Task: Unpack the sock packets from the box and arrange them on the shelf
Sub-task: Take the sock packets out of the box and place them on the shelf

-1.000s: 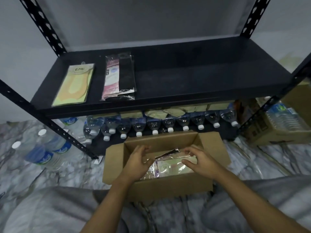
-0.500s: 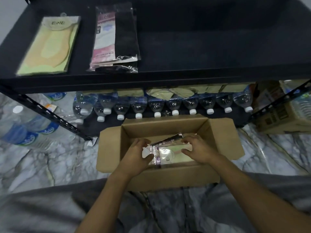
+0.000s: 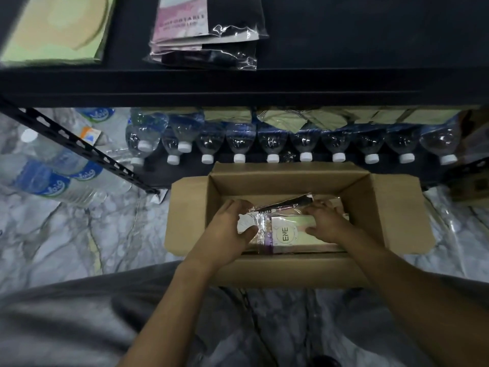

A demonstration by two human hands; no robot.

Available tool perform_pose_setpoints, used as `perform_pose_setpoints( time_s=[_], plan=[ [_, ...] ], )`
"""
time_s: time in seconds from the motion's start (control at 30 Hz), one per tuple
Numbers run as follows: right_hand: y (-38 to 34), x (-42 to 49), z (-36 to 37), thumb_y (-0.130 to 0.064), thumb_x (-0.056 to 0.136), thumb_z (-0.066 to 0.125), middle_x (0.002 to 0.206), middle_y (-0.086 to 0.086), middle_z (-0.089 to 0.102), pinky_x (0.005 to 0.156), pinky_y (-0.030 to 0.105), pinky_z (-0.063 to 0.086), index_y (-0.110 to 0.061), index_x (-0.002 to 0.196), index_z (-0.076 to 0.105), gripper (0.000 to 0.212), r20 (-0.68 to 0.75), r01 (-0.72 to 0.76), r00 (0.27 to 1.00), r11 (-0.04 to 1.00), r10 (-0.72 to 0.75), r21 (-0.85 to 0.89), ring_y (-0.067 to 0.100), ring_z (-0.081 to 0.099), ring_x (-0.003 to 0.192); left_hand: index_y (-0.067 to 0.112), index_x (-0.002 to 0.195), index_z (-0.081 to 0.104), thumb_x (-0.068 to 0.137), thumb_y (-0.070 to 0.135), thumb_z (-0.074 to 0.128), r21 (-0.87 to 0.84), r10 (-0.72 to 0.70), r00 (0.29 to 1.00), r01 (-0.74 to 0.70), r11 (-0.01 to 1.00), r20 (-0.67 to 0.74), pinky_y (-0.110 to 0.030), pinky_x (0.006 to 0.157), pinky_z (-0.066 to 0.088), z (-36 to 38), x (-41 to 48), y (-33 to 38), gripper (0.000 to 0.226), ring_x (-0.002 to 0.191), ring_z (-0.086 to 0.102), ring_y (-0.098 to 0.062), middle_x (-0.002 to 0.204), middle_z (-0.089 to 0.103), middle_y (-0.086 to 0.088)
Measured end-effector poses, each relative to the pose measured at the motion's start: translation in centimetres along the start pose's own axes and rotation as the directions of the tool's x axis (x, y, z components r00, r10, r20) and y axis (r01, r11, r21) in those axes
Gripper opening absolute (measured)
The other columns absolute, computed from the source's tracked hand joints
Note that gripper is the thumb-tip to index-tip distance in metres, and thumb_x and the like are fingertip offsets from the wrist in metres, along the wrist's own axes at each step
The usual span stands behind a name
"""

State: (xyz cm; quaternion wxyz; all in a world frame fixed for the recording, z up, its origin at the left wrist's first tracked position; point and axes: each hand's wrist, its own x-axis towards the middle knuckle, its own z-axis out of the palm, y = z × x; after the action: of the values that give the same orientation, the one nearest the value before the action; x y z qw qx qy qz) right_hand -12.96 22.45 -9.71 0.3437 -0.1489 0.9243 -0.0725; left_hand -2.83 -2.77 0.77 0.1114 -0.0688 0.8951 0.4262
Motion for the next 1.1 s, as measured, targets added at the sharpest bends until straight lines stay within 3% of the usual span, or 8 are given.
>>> perform_pose_setpoints(
  time_s=[0.27,0.43,0.57,0.67,0.77,0.87,0.97,1.1],
  plan=[
    [0.4,-0.6,-0.3,-0.032,0.080,0.068,0.147,0.002,0.036,0.106,0.042,0.022,-0.025,0.127,0.054,0.049,0.011,0.018,1.000,0.996,-0.017,-0.090,0.026,0.021,0.136,0.016,0.122,0.059,0.084,0.015,0.071,0.014,-0.016,1.000,0.016,1.000,0.010,-0.013,0.088,0.038,0.2,0.0,0.2,0.039,0.101,0.056,-0.010,0.113,0.051,0.007],
    [0.6,-1.8,-0.7,-0.029,0.082,0.070,0.142,0.006,0.044,0.108,0.041,0.027,-0.025,0.127,0.056,0.047,0.059,-0.045,0.997,0.999,0.043,0.027,0.034,0.029,0.132,0.017,0.119,0.060,0.083,0.014,0.071,0.025,-0.009,1.000,0.009,1.000,0.008,-0.018,0.091,0.041,0.3,0.2,0.2,0.037,0.100,0.056,-0.011,0.113,0.053,0.005],
    [0.9,-2.7,-1.3,-0.027,0.077,0.075,0.117,0.000,0.061,0.100,0.036,0.038,-0.028,0.107,0.065,0.032,0.025,-0.032,0.999,0.991,0.029,0.126,0.030,0.042,0.119,0.017,0.118,0.060,0.083,0.016,0.072,0.026,-0.004,1.000,0.004,1.000,0.003,-0.014,0.084,0.039,0.3,0.3,0.4,0.037,0.093,0.054,-0.008,0.110,0.052,0.005],
    [0.9,-3.4,-2.8,-0.029,0.076,0.076,0.099,-0.006,0.057,0.089,0.027,0.039,-0.027,0.094,0.066,0.022,-0.032,-0.004,0.999,0.986,0.010,0.168,0.024,0.048,0.110,0.017,0.118,0.060,0.084,0.017,0.072,0.028,-0.002,1.000,0.002,1.000,0.000,-0.005,0.077,0.037,0.2,0.2,0.6,0.036,0.092,0.053,-0.006,0.108,0.052,0.005],
    [0.5,-3.6,-4.1,-0.031,0.077,0.074,0.102,-0.010,0.057,0.095,0.031,0.037,-0.030,0.098,0.067,0.022,-0.074,0.018,0.997,0.992,-0.009,0.123,0.022,0.046,0.110,0.017,0.117,0.059,0.084,0.017,0.072,0.021,-0.002,1.000,0.002,1.000,0.000,-0.006,0.075,0.036,0.2,-0.3,0.6,0.035,0.090,0.053,-0.004,0.110,0.053,0.004],
    [0.4,-3.3,-4.5,-0.030,0.075,0.076,0.108,-0.004,0.065,0.097,0.038,0.042,-0.031,0.102,0.069,0.028,-0.073,-0.010,0.997,0.993,0.019,0.121,0.026,0.051,0.110,0.016,0.117,0.059,0.084,0.017,0.072,0.007,0.011,1.000,-0.011,1.000,-0.008,-0.002,0.078,0.036,0.0,-0.6,0.5,0.035,0.090,0.054,-0.001,0.109,0.052,0.004],
    [0.1,-3.0,-4.2,-0.029,0.076,0.075,0.112,-0.001,0.064,0.098,0.042,0.043,-0.030,0.106,0.068,0.031,-0.032,-0.020,0.999,0.996,0.023,0.090,0.027,0.050,0.112,0.016,0.118,0.059,0.084,0.017,0.072,0.008,-0.003,1.000,0.004,1.000,-0.024,-0.011,0.083,0.040,-0.4,-0.8,0.2,0.037,0.097,0.056,-0.008,0.109,0.052,0.004],
    [0.1,-2.3,-3.9,-0.027,0.076,0.075,0.117,0.002,0.062,0.099,0.042,0.043,-0.029,0.110,0.067,0.035,-0.002,-0.040,0.999,0.995,0.040,0.091,0.027,0.049,0.115,0.015,0.118,0.060,0.084,0.015,0.072,-0.001,-0.008,1.000,0.008,1.000,-0.030,0.000,0.078,0.038,-0.6,-0.6,-0.3,0.037,0.097,0.057,-0.008,0.111,0.052,0.003]
  ],
)
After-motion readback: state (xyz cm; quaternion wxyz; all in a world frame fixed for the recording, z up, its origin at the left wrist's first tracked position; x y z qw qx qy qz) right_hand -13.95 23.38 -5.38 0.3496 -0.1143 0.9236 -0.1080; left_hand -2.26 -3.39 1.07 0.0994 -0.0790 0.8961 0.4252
